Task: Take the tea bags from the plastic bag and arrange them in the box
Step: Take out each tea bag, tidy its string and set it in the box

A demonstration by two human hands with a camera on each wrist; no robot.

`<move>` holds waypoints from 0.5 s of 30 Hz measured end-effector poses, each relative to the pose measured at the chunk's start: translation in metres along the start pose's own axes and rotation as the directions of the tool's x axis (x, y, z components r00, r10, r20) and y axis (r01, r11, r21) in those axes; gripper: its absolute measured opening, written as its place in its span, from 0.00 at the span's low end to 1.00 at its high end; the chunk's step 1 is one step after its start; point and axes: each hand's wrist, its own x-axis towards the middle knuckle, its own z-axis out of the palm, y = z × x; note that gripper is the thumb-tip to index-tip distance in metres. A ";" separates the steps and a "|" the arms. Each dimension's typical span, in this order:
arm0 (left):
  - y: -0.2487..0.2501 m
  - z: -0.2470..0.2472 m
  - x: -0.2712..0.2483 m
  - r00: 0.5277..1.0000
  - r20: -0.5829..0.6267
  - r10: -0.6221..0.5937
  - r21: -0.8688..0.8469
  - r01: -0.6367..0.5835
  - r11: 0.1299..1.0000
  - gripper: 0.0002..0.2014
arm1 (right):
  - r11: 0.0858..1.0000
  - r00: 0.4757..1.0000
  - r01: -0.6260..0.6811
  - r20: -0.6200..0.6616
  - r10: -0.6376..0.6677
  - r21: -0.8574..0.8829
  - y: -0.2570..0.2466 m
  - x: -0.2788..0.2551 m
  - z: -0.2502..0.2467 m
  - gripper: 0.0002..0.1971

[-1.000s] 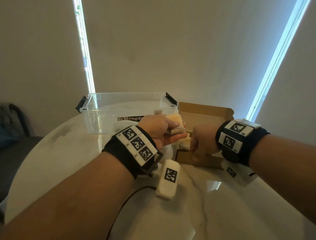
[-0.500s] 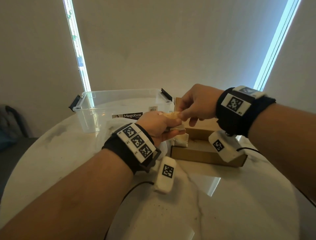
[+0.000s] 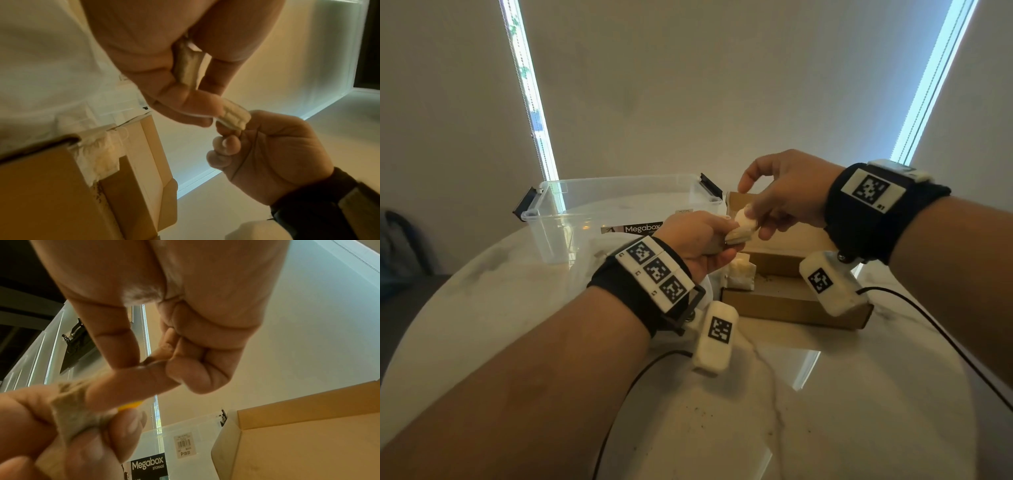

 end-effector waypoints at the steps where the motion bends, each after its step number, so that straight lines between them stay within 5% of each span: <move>1: 0.002 0.001 0.000 0.999 0.027 -0.022 -0.001 0.022 1.000 0.05 | 1.000 1.000 0.009 0.029 -0.009 -0.007 -0.001 -0.001 -0.001 0.11; 6: 0.006 0.002 0.001 0.991 0.099 -0.092 -0.027 0.095 0.995 0.09 | 0.996 0.992 0.053 0.122 -0.045 -0.068 -0.001 -0.002 -0.008 0.09; 10: 0.005 0.005 -0.003 0.984 0.132 -0.120 -0.050 0.128 0.991 0.08 | 0.939 0.989 0.139 0.091 -0.116 -0.316 0.001 0.004 -0.007 0.04; 15: 0.006 0.007 -0.004 0.995 -0.078 -0.059 0.237 0.076 0.969 0.07 | 0.946 0.996 0.057 0.081 -0.033 -0.320 0.004 0.006 -0.013 0.02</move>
